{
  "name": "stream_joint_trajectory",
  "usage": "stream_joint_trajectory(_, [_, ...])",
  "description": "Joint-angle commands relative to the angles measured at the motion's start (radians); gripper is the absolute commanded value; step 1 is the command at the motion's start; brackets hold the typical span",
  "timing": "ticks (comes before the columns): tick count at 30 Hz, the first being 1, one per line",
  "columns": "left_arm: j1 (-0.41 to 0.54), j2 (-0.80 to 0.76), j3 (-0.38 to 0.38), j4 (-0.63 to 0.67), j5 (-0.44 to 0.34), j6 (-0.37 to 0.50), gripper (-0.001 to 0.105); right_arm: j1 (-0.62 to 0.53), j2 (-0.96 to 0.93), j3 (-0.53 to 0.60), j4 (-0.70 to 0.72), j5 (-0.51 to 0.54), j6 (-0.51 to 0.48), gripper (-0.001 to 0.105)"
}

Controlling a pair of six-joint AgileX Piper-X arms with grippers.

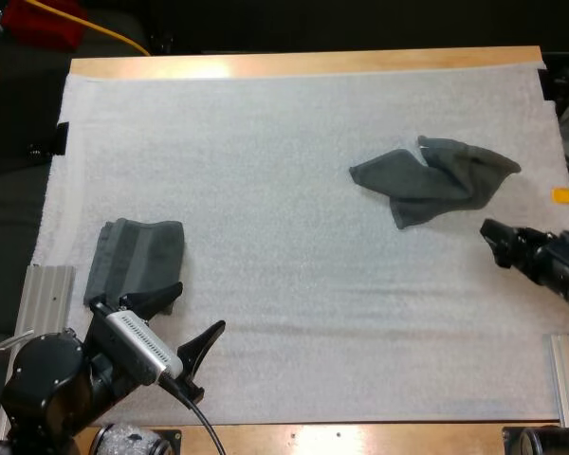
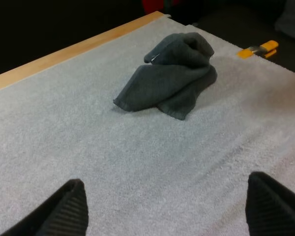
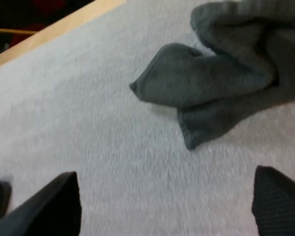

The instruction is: Pick towel from pile, fold and stack

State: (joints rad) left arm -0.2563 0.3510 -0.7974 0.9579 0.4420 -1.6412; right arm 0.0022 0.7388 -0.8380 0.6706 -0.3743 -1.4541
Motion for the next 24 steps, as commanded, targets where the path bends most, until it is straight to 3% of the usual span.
stream_joint_trajectory(1, [-0.006,0.001,-0.011,-0.020,0.011,0.001,0.066,0.002,0.022,-0.010,-0.036,-0.005,0.019,0.070])
stream_joint_trajectory(13, [-0.006,0.001,-0.011,-0.020,0.011,0.001,0.066,0.002,0.472,-0.026,-0.379,0.082,0.045,0.070])
stream_joint_trajectory(24, [-0.006,0.001,-0.011,-0.020,0.011,-0.016,0.066,0.002,0.776,-0.150,-0.407,0.084,0.045,0.070])
